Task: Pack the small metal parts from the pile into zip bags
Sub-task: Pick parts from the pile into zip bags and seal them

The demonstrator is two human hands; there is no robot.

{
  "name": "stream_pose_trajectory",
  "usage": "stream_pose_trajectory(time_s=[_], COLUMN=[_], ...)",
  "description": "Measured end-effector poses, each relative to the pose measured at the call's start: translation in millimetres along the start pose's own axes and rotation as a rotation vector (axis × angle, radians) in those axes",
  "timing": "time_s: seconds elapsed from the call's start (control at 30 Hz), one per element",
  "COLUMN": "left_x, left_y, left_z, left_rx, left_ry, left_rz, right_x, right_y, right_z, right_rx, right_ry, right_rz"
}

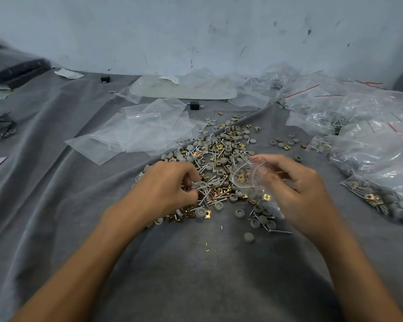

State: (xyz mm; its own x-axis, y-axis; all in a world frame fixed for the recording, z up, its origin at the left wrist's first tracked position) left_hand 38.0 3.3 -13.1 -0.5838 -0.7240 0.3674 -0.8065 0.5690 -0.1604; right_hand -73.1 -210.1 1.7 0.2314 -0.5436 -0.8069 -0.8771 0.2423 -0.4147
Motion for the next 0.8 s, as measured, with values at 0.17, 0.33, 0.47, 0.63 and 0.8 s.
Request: stream_pose_trajectory(time_s=[0.17,0.33,0.47,0.63,0.8], left_x=[-10.4,-18.5,-8.6,32.4,41.1], left_y=[-2.5,-5.0,-5.4,-4.2,-2.6], left_z=[-3.5,-0.2,-4.2,7.4,17.1], left_rx=[0.023,-0.058,0.039,0.067,0.085], left_ry=[0.202,0.482,0.643,0.704,0.710], left_rz=[-0.045,-0.105,-0.082,-0.005,-0.041], right_x=[-1.9,-2.0,-2.6,-2.4,-1.6], right_y=[0.1,0.4,0.2,1.8,1.0], right_z=[0.3,0.5,3.1,6.1,6.9], right_rx=[-0.016,-0.019,-0.019,-0.030,-0.042], right_ry=[0.000,-0.001,0.007,0.025,0.022], right_rz=[0.013,0.030,0.017,-0.008,-0.008])
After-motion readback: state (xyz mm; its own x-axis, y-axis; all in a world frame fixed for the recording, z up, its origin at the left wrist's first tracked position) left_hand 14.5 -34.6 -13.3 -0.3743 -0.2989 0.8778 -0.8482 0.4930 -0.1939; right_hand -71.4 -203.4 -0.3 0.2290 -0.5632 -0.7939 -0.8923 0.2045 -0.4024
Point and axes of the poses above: each hand's wrist, its own y-axis away from the middle knuckle, its own z-axis out of the palm, x = y × z, the point moved 5 cm from there along -y, towards the middle knuckle, and after that the axes turned 3 degrees about -y, right-handed, at the moved point
